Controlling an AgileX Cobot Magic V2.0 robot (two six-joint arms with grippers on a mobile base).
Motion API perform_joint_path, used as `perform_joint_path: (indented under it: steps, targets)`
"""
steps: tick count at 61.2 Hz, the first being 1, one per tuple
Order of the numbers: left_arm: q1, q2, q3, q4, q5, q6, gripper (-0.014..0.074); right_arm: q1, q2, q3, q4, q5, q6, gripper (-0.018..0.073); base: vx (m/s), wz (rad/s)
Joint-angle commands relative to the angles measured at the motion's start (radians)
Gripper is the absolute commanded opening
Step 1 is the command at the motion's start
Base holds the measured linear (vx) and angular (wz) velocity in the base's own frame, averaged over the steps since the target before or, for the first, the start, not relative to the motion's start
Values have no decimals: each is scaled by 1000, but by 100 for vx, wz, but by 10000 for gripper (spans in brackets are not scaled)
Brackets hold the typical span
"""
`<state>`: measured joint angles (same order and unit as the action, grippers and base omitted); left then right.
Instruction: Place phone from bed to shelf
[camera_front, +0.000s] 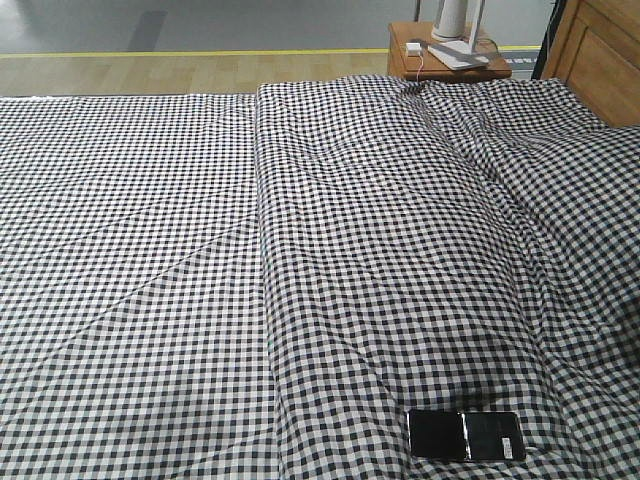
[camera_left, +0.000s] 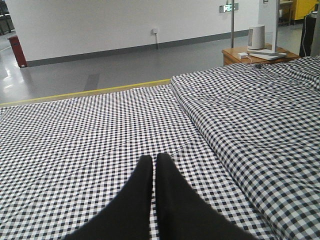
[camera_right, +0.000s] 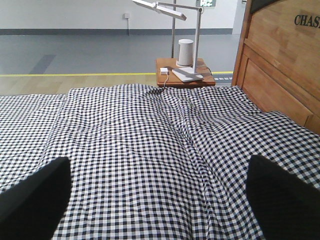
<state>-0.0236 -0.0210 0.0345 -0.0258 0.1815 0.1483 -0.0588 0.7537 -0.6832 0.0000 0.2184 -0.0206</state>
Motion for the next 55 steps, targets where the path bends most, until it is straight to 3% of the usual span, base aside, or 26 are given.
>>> perform_joint_path:
  steps: [1,10,17,30,50,55]
  targets:
    - [1,-4,-23,-9,-70,-6,1,-4,1,-32,-14,-64,-7,720,0,0]
    - [1,-4,-23,-9,-70,-6,1,-4,1,-32,-14,20,-5,714,0,0]
    - [1,-4,-23,-9,-70,-6,1,-4,11,-34,-14,123,82,706,0,0]
    - [1,-4,-23,-9,-70,-6,1,-4,62,-42,-15,250,130,698,0,0]
    - [1,-4,-23,-9,-70,-6,1,-5,196,-213,-67,445,153,685,0,0]
    - [1,-4,-23,-9,-70,-6,1,-38,238,-257,-74,473,159,682,0,0]
